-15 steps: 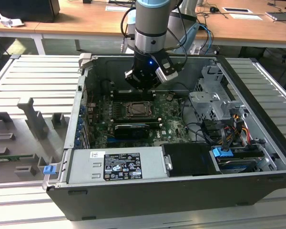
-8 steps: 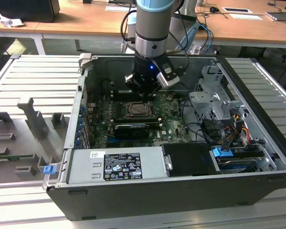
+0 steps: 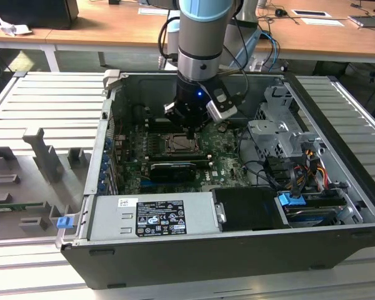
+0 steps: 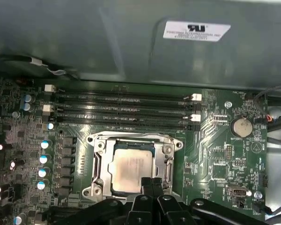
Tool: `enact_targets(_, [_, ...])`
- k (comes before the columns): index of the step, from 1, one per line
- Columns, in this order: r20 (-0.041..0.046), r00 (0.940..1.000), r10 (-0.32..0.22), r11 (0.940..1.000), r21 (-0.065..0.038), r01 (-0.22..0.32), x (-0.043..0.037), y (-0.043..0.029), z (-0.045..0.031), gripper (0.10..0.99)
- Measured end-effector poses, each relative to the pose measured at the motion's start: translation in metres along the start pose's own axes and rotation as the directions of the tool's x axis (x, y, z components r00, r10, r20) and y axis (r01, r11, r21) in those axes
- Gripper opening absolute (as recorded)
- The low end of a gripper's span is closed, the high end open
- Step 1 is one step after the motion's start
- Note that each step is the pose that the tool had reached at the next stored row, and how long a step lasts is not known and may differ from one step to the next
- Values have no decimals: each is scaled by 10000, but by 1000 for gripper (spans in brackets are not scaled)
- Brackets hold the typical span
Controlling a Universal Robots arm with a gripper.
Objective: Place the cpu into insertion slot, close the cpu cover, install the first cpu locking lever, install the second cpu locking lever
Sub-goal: 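Install the second cpu locking lever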
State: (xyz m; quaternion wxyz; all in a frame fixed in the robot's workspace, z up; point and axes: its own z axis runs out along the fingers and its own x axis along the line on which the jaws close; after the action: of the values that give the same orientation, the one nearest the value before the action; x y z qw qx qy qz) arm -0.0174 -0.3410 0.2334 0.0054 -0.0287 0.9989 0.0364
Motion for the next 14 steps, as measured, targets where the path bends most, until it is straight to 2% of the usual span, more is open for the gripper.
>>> enact_targets(3, [1, 10000, -1, 10000, -4, 1, 5, -82, 0, 106])
enact_targets(9, [0, 10000, -2, 10000, -4, 2, 5, -96, -19, 106])
enact_targets(14, [0, 10000, 0, 10000, -3, 0, 9, -146, -23, 106])
